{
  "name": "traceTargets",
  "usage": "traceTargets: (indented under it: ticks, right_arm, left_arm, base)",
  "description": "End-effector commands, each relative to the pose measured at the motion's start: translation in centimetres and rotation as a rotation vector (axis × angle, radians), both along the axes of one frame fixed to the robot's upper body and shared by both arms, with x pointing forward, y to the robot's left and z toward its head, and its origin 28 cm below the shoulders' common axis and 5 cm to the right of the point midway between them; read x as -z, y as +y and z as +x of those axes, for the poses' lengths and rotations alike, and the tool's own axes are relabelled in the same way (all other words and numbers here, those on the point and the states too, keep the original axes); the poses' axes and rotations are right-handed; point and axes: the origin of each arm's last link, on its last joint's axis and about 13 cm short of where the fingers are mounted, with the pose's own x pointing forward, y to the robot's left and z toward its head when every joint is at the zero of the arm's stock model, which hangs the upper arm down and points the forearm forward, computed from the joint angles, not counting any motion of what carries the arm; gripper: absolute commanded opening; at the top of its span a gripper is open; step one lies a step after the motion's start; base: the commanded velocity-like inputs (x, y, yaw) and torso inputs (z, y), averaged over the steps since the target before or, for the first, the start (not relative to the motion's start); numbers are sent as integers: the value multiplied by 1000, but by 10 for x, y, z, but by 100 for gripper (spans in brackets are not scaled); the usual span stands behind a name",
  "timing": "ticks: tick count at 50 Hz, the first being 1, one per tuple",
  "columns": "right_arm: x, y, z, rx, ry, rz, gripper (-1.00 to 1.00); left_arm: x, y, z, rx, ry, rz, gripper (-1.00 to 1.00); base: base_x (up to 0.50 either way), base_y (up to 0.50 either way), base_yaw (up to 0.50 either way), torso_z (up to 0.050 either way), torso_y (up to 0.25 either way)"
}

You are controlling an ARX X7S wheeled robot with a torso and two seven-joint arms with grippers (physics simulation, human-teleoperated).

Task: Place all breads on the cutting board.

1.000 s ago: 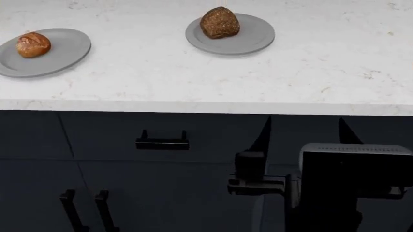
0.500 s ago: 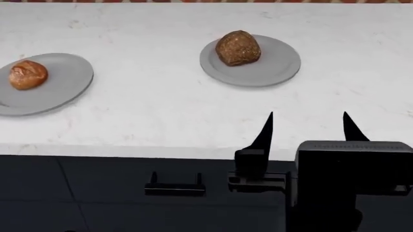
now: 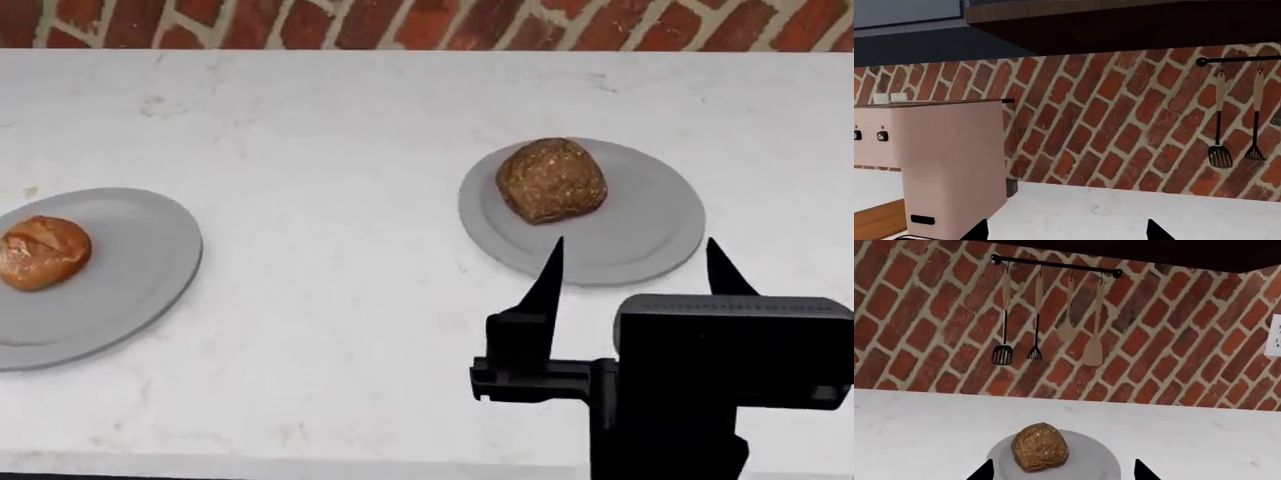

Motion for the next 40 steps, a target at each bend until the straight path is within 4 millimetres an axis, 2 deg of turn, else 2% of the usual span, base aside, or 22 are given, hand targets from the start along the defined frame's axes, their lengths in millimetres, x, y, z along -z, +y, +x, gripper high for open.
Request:
traceTargets:
  ticks: [1, 35, 40]
  right_arm:
    - [1, 0, 0, -1, 5, 3, 100]
    - [5, -1, 2, 5, 11, 22, 100]
    - [4, -1, 2, 4, 9, 21, 100]
  left_arm:
    - [-1, 1, -1, 1, 1, 0, 100]
    - [5, -2, 1, 11, 19, 8, 100]
    - [3, -4, 3, 21, 22, 15, 100]
  base:
    - [477, 47, 0, 0, 0]
    - [476, 95, 0, 0, 1]
    - [251, 9, 0, 0, 2]
